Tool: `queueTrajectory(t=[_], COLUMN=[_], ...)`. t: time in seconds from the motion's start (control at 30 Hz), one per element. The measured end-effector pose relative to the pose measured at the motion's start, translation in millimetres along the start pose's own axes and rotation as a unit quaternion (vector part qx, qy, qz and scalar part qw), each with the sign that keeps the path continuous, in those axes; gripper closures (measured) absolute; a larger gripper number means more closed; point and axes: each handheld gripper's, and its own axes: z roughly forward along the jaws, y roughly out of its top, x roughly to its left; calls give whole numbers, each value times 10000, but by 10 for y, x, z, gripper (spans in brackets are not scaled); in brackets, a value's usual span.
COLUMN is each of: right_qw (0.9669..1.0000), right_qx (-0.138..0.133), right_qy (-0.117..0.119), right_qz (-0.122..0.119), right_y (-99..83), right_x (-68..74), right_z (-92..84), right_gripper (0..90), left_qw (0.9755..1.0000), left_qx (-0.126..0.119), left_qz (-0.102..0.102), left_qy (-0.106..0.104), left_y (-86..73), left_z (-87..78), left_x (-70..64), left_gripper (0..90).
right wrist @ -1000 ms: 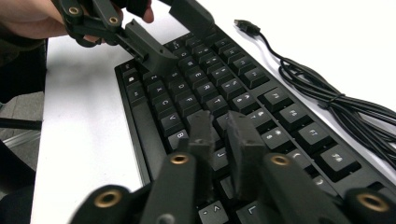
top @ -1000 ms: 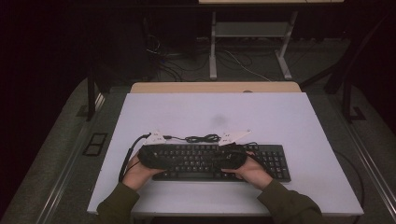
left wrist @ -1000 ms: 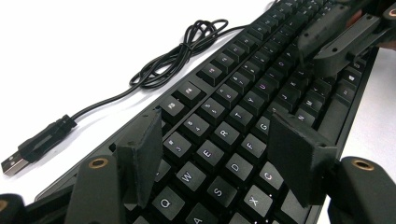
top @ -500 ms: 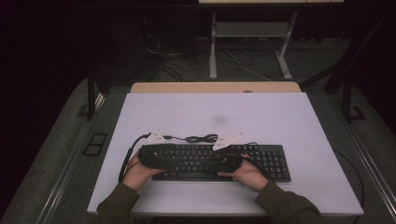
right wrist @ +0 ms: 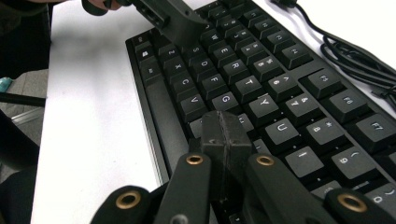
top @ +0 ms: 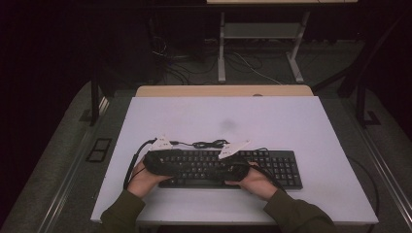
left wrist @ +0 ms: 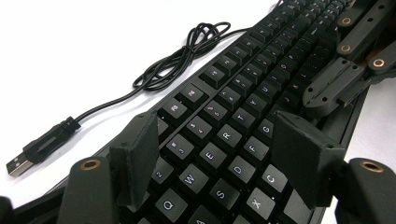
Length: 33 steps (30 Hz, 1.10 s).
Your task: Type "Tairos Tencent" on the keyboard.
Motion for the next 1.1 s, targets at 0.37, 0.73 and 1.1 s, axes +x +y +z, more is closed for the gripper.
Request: queueTrajectory(t=[0.37, 0.73, 1.1], right_qw=[9999, 10000, 9998], right_qx=[103, 20, -200], right_qy=[-10, -24, -45], right_qz=[-16, -4, 76], right_y=[-15, 1, 26], right_x=[8, 0, -29], right_z=[29, -12, -114], right_gripper=[891, 889, 781], left_qw=[10000, 10000, 10000], left_qx=[-5, -7, -10], left_qz=[7, 18, 15], left_qy=[11, 11, 13], left_y=[1, 4, 5], left_z=[-5, -9, -10], left_x=[-2, 1, -5], left_gripper=[315, 315, 315])
